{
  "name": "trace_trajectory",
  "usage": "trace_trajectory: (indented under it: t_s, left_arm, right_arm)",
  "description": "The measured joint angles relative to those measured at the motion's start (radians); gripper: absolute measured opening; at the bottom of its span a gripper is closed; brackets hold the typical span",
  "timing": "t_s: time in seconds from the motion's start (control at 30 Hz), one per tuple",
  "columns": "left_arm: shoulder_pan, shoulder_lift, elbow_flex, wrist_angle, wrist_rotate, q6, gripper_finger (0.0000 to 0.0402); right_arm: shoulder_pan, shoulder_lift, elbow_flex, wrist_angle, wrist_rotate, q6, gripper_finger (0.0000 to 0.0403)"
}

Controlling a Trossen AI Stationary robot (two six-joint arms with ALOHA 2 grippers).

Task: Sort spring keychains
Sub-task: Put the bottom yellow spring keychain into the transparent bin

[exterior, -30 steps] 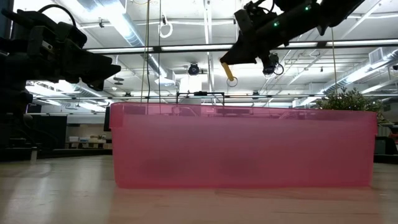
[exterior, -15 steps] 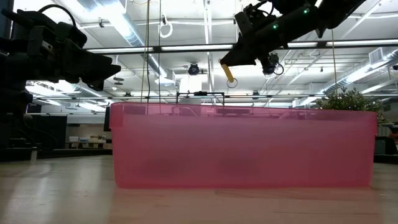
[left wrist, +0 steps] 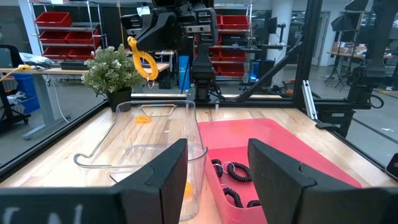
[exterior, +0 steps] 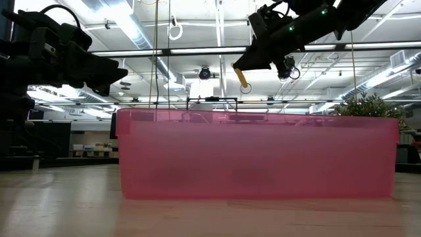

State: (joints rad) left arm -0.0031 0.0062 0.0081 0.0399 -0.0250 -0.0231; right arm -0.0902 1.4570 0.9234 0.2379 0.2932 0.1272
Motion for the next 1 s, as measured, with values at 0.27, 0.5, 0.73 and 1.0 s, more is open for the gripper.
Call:
trace_trajectory:
  t_s: [0.27,0.5,0.73,1.0]
  left_arm:
    - [0.0,0.0,0.0,0.0,0.0,0.0,0.0172]
    - [0.0,0.0,0.0,0.0,0.0,0.0,0.0172]
    - [0.0,0.0,0.0,0.0,0.0,0.0,0.0172]
    - [0.0,0.0,0.0,0.0,0.0,0.0,0.0172]
  right_arm:
    - [0.0,0.0,0.0,0.0,-0.017,0.004,0.0001]
    - [0.001,0.0,0.0,0.0,-0.03,0.012,0.0001]
    - [0.032,0.0,0.0,0.0,-0.051,0.023,0.0001]
    - [0.053,0.0,0.0,0.001,-0.05,0.029,0.0001]
